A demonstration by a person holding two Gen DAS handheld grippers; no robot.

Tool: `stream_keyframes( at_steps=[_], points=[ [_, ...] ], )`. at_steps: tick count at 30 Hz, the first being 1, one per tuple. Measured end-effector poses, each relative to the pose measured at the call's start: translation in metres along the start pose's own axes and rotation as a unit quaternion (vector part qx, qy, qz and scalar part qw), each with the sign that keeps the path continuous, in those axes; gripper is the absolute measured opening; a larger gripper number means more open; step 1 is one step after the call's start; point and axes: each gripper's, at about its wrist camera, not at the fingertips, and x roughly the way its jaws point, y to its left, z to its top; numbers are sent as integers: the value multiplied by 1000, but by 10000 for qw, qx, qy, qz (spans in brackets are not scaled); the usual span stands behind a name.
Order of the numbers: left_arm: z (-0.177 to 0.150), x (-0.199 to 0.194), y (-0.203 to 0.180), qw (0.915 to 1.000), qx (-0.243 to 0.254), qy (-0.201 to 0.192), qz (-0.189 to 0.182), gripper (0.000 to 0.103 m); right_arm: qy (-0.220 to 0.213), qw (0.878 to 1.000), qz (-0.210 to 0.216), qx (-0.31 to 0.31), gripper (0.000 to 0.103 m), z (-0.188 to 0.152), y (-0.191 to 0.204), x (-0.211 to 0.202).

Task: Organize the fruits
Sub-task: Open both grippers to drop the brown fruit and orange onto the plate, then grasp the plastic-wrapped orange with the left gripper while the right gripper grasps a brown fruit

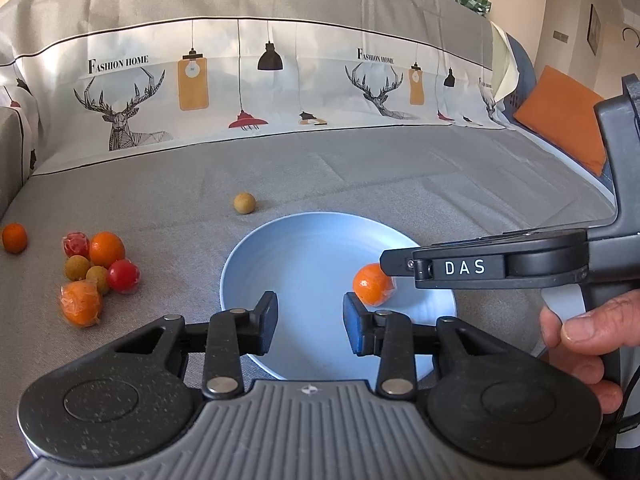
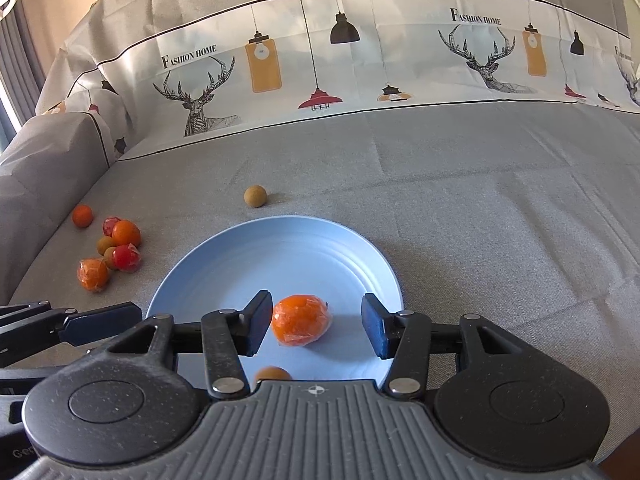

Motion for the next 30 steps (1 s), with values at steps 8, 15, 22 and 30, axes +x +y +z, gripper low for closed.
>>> stream_keyframes(
  at_steps=[8,15,22,30],
  points=[
    [3,-16,4,9997,59,-205,106,15,-65,10000,-42,54,51,0,1,-3],
    [33,-42,36,9988,164,-361,278,14,-200,9997,20,106,38,1,3,-13],
    [37,-28,104,9944,-538,12,912,15,-348,9989,297,106,37,7,10,-22],
    [43,-8,140,9833,-1513,135,1003,21,-323,9972,615,260,37,14,16,-25]
  ],
)
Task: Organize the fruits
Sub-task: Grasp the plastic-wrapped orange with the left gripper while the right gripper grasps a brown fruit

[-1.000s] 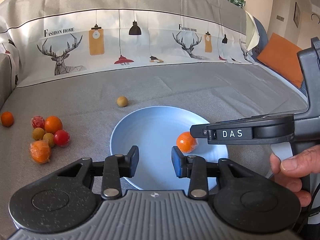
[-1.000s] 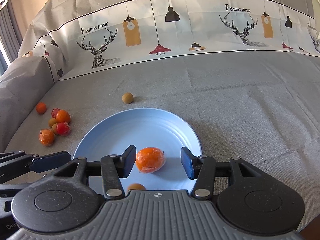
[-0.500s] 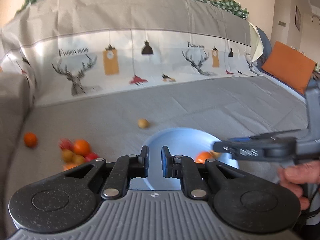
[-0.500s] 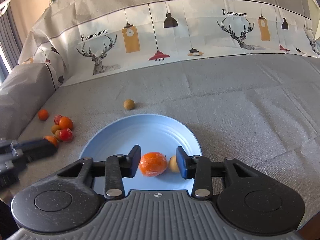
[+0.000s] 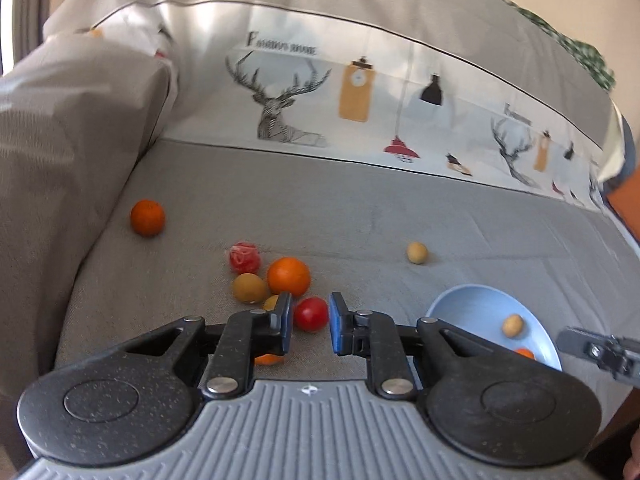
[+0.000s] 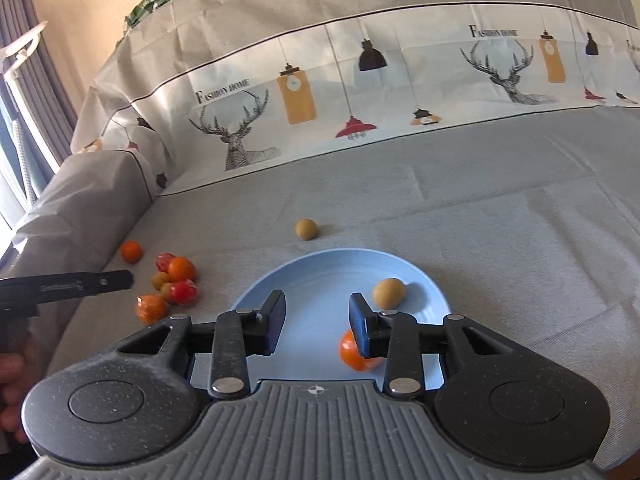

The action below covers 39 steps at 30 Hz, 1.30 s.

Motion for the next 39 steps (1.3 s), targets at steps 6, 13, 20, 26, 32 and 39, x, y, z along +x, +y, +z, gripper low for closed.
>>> stream_keyframes(
  at_steps=[6,13,20,26,32,39],
  points=[
    [2,22,20,9978,-464,244,400,46,-32,9998,179,-72,37,6,11,1],
    [-1,40,22,9958,-464,611,493,62,-95,9996,230,-93,37,22,16,14],
    [-5,60,21,9931,-387,934,591,60,-26,9998,142,116,48,49,14,53],
    [-3,58,28,9928,-575,896,556,43,81,9998,26,157,48,72,14,94],
    [-1,59,34,9908,-744,899,686,43,475,9988,-51,102,52,85,17,150],
    [0,60,36,9906,-773,909,669,43,893,9948,-300,-387,51,91,33,207]
  ],
)
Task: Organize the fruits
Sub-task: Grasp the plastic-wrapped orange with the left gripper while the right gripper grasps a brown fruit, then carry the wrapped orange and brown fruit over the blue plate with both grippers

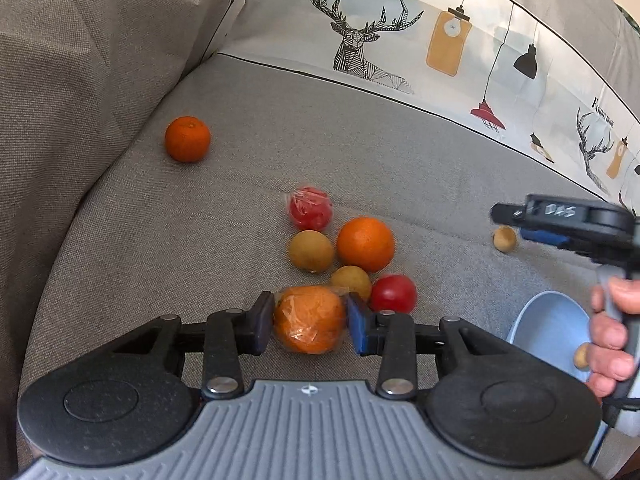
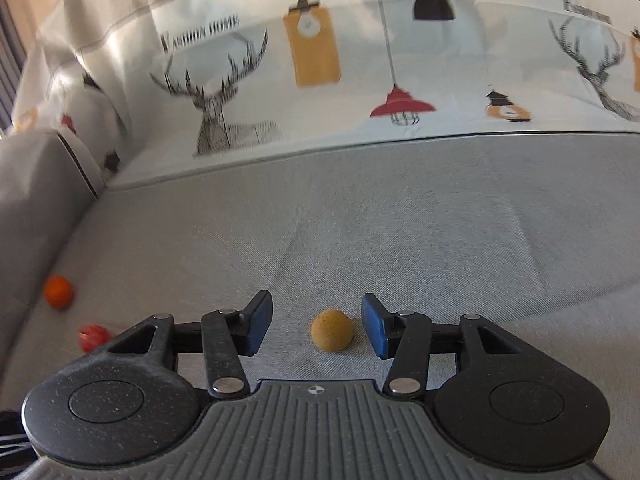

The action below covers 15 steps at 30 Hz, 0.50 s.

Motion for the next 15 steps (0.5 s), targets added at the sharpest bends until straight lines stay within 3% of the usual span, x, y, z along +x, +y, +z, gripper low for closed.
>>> stream_keyframes(
  at_steps=[3,5,7,15],
  points=[
    [1,0,1,10000,-35,1,-13,43,205,9997,-105,-43,49,-1,3,13],
    [1,0,1,10000,-52,2,-18,43,288,9993,-198,-120,34,-3,6,18],
    [1,0,1,10000,-62,0,-21,43,262,9989,-286,-271,27,-4,9,19],
    [1,-15,4,9995,-119,-277,46,43,-125,9998,-120,-38,27,-4,8,-11]
  ],
)
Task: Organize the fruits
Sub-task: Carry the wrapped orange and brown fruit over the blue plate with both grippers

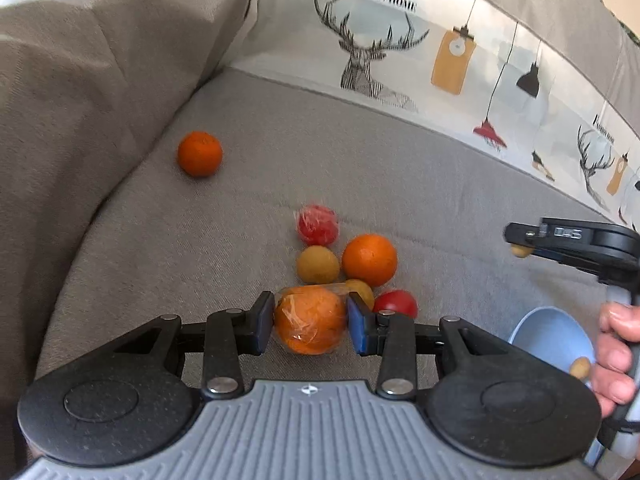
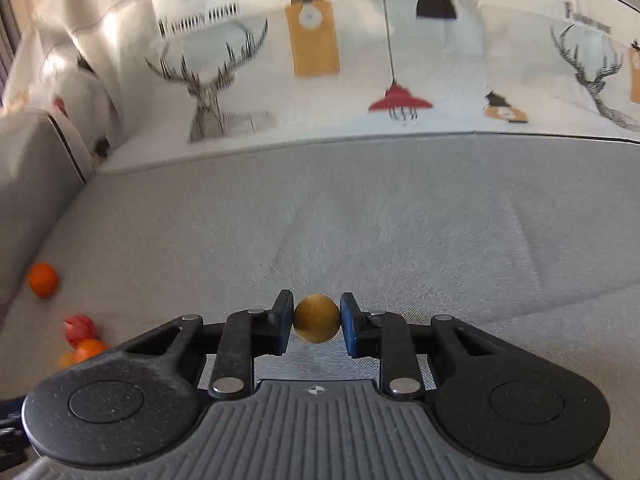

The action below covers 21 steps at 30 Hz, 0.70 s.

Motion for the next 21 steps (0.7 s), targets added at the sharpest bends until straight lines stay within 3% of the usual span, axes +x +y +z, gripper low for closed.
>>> stream_keyframes(
  at_steps=[10,16,21],
  points=[
    [-8,-58,-12,9926,204,-1081,-515,43,-935,9951,319,-9,27,-16,-8,-122],
    [-26,-85,-34,9894,496,-1181,-684,43,-1054,9936,382,157,27,-64,-23,-181],
    [-50,-102,-57,9856,825,-1159,-909,43,-1024,9934,398,342,27,-112,-35,-199]
  ],
)
